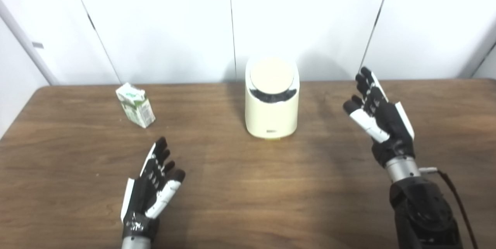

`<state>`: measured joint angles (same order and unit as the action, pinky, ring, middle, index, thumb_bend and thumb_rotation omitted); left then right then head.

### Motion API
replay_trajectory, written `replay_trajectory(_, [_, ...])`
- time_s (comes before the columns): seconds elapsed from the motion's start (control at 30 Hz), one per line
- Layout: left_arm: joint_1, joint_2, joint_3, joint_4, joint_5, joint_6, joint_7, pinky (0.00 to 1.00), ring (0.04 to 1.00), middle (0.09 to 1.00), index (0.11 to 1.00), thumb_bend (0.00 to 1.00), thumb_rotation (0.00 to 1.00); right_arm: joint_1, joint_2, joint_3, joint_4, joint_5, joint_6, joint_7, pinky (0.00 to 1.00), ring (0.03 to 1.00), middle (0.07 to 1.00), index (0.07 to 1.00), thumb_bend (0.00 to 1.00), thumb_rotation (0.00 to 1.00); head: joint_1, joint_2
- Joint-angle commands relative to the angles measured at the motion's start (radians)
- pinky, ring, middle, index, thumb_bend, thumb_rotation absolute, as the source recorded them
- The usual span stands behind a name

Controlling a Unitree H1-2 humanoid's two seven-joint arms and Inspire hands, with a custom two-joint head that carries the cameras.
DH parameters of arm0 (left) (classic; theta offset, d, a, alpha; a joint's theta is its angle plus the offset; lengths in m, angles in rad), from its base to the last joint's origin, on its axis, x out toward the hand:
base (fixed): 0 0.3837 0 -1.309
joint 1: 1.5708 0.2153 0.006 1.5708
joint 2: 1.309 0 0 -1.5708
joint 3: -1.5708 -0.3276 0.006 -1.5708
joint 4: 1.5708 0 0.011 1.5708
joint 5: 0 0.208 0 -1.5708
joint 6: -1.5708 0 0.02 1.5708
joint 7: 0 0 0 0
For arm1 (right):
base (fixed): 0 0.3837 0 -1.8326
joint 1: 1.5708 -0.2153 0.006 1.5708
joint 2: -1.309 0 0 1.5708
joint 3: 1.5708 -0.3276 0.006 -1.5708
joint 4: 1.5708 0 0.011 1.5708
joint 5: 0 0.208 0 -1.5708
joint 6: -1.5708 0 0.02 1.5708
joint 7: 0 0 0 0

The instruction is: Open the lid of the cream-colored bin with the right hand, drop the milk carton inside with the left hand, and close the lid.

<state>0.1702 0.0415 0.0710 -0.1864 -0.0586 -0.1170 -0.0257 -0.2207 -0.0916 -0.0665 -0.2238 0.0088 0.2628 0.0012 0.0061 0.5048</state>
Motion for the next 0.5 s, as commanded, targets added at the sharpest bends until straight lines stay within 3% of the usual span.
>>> replay_trajectory(0.0, [0.005,0.007,-0.008,-0.002,-0.004,-0.043,-0.011,0.93,0.967,0.984,0.997,0.79,0.53,-0.075,0.005,0.011,-0.015,-0.031,-0.046,-0.017,0.96,0.985,0.963,0.961,0.92,0.49,0.005,-0.014])
replay_trajectory(0.27, [0.017,-0.001,-0.018,-0.004,0.039,-0.056,-0.006,0.93,0.967,0.984,0.996,0.75,0.54,-0.2,-0.005,0.084,0.011,-0.168,0.001,-0.03,0.95,0.961,0.956,0.958,0.85,0.44,0.006,-0.04])
replay_trajectory(0.47, [0.023,-0.007,-0.026,-0.01,0.067,-0.064,0.001,0.91,0.963,0.989,1.0,0.72,0.55,-0.29,-0.014,0.13,0.075,-0.245,0.014,-0.026,0.95,0.973,0.953,0.949,0.91,0.42,0.016,-0.044])
